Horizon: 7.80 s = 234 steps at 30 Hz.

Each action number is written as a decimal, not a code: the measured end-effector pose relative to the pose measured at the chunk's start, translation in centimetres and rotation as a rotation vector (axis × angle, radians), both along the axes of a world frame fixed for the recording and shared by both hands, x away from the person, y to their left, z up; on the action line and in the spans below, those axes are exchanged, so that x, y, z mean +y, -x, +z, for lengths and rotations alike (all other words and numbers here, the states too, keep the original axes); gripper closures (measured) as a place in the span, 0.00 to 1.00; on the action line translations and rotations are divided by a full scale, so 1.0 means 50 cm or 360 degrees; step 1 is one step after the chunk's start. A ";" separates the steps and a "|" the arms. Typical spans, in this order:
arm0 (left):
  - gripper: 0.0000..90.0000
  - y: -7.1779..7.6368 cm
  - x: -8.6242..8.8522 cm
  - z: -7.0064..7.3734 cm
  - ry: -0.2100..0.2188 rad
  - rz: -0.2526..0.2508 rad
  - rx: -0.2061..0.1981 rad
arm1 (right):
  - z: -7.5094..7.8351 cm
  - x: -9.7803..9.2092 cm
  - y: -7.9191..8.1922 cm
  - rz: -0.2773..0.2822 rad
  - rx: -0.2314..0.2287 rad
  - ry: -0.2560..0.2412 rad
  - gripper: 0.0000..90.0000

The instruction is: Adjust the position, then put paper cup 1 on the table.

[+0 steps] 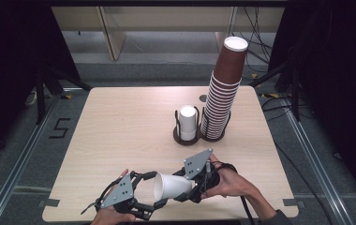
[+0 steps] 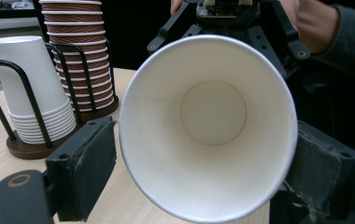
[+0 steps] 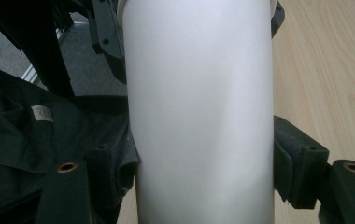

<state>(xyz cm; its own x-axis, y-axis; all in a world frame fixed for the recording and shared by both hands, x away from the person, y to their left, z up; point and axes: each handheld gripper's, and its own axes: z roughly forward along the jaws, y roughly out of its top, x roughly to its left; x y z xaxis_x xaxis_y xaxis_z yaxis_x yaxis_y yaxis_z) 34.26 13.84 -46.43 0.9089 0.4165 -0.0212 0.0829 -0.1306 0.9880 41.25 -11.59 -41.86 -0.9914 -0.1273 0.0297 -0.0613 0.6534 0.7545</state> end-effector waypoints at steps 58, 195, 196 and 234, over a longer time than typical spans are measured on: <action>0.25 -0.061 0.092 0.038 -0.0470 0.0734 0.0186 | -0.053 -0.183 -0.023 -0.0931 0.0054 0.0060 0.20; 0.16 -0.470 0.132 0.073 -0.0951 0.1265 0.0646 | -0.082 -0.246 -0.007 -0.1122 0.0103 0.0129 0.19; 0.16 -0.468 0.133 0.076 -0.0950 0.1251 0.0638 | -0.082 -0.245 -0.007 -0.1110 0.0101 0.0133 0.19; 0.16 -0.252 0.118 0.147 -0.0559 0.1115 0.0412 | -0.082 -0.247 -0.010 -0.1116 0.0073 0.0124 0.19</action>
<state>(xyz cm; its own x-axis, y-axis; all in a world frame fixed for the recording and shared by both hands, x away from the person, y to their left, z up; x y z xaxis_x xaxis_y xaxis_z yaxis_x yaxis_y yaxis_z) 46.86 19.73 -39.06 0.4204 0.9064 0.0427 0.4793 -0.2617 0.8377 41.75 -23.95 -45.95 -0.8365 0.5450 0.0564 0.4246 0.5797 0.6955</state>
